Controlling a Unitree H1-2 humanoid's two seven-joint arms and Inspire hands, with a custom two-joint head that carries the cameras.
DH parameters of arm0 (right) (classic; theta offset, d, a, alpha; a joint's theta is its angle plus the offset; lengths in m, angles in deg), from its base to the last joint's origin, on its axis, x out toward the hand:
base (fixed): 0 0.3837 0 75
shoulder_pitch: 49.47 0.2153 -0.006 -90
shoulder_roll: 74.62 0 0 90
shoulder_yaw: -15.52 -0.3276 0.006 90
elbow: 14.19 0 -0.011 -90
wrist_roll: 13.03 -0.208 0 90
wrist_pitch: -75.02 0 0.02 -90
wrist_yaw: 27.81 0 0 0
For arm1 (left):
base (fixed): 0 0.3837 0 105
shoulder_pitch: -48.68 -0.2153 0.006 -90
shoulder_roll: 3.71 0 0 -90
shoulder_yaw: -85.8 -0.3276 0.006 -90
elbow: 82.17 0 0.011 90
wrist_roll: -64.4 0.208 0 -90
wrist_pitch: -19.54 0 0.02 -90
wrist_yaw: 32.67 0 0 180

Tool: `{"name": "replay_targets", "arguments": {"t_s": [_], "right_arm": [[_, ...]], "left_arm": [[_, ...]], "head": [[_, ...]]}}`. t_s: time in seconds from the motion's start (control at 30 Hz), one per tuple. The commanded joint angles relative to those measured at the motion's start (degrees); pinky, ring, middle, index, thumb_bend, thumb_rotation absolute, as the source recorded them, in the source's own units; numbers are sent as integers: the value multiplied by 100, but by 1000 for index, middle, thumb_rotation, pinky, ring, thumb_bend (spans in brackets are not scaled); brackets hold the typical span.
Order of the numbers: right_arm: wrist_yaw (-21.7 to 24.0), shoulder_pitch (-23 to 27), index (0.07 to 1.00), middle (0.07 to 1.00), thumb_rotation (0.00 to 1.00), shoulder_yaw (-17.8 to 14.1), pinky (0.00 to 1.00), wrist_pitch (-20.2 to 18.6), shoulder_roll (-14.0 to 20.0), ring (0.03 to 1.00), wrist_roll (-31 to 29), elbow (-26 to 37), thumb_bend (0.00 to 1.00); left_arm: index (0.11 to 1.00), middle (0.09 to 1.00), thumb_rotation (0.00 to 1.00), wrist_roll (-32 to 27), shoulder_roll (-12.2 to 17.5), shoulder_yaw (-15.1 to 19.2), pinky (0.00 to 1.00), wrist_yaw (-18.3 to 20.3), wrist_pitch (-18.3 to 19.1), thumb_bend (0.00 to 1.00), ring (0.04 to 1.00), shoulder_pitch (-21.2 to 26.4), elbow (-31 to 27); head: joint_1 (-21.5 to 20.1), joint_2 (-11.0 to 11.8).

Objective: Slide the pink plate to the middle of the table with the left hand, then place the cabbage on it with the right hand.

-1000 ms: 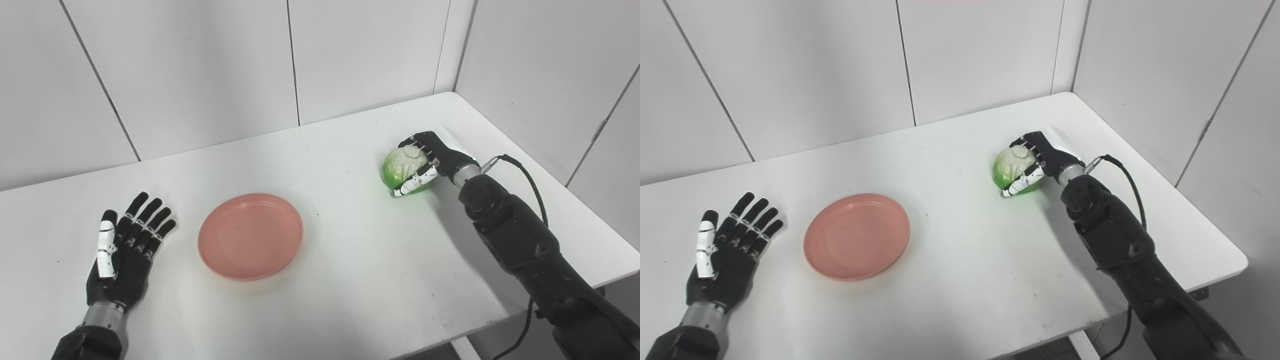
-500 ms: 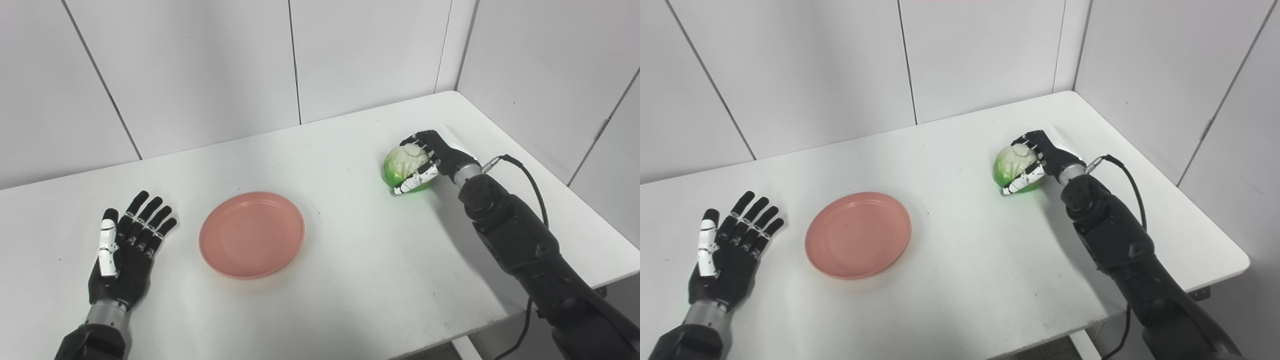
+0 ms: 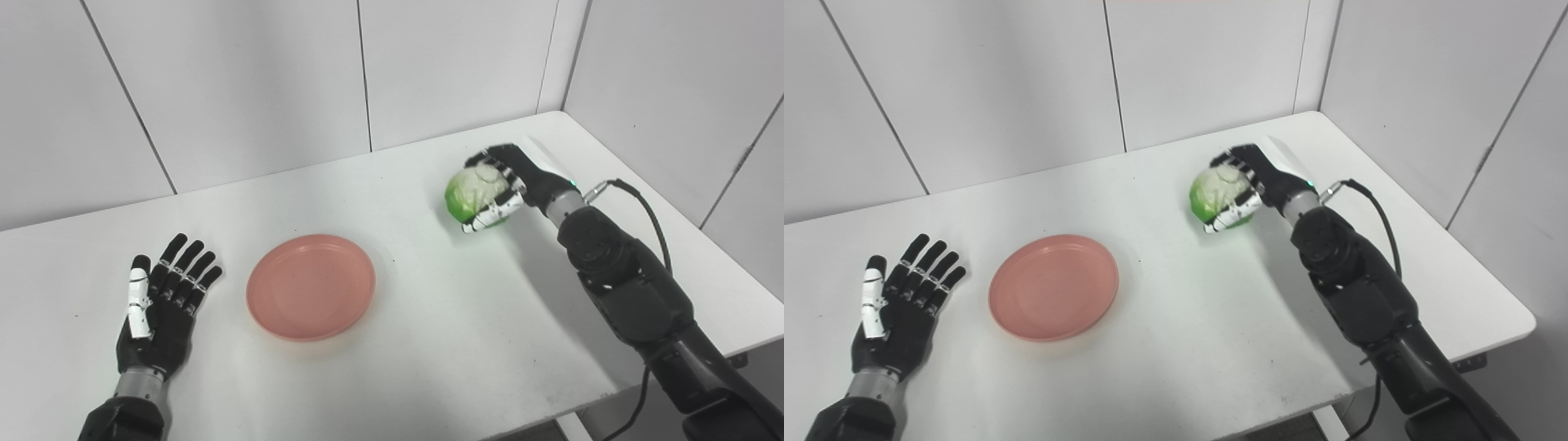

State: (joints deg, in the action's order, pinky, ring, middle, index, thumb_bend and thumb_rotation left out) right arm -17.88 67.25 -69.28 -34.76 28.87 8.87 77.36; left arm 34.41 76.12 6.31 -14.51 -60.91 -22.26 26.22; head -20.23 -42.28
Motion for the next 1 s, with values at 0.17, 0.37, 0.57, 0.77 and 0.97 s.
{"name": "replay_targets", "arguments": {"t_s": [0.17,0.37,0.57,0.77,0.97], "right_arm": [[270,572,505,486,63,212,400,-18,-155,459,96,606,517],[492,865,528,457,0,529,391,64,-537,451,126,653,522],[616,1062,532,455,0,923,394,246,-969,449,148,373,521],[535,1128,532,452,0,1251,393,483,-1414,448,213,-106,521],[428,1121,527,452,0,1396,401,905,-1750,450,255,-613,523]], "left_arm": [[870,883,913,290,-278,-184,886,-577,456,581,881,-242,-286],[885,897,971,451,-493,-306,904,-874,480,548,892,-266,-437],[903,912,1000,624,-757,-385,921,-1176,564,522,909,-251,-555],[899,911,1000,790,-920,-434,917,-1338,545,519,907,-208,-527],[899,907,1000,932,-1003,-494,911,-1392,466,514,903,-155,-408]], "head": [[384,-2],[820,-19],[1359,-67],[1746,-98],[1949,-107]]}}
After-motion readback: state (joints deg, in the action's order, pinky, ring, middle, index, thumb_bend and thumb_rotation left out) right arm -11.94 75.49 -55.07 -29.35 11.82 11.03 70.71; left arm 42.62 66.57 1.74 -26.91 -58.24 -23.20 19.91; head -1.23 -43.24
